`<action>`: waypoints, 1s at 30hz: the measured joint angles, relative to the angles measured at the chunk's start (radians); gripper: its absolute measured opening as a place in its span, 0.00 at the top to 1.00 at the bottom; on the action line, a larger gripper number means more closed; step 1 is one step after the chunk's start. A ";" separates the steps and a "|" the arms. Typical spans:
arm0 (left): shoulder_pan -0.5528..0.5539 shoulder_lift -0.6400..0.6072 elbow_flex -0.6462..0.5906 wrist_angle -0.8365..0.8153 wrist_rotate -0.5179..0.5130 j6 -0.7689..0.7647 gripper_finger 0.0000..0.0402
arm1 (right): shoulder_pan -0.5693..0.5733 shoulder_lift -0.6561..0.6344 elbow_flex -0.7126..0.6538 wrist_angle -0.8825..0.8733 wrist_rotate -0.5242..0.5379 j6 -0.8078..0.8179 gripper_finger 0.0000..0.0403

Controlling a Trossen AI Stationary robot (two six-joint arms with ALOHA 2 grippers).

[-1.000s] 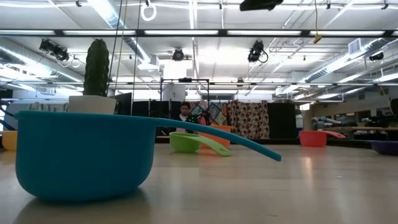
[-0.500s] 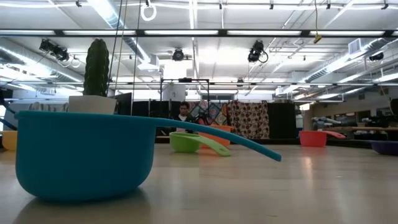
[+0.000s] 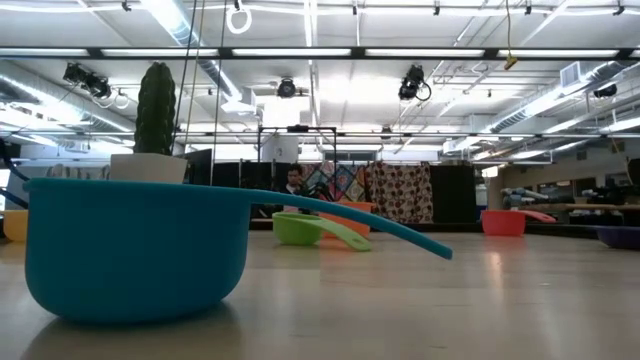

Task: Nest measuring cups in basket
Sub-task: Stack the dark blue measuring cup on top of the orange measuring cup

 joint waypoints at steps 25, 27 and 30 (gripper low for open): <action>-0.003 0.266 0.000 0.181 0.253 -0.334 0.64 | 0.000 -0.001 0.000 0.120 0.027 0.000 0.74; -0.001 0.295 0.000 0.184 0.255 -0.348 0.64 | 0.000 -0.001 0.000 0.120 0.027 0.000 0.74; 0.012 0.332 0.000 0.186 0.259 -0.350 0.64 | 0.000 -0.001 0.000 0.120 0.027 0.000 0.74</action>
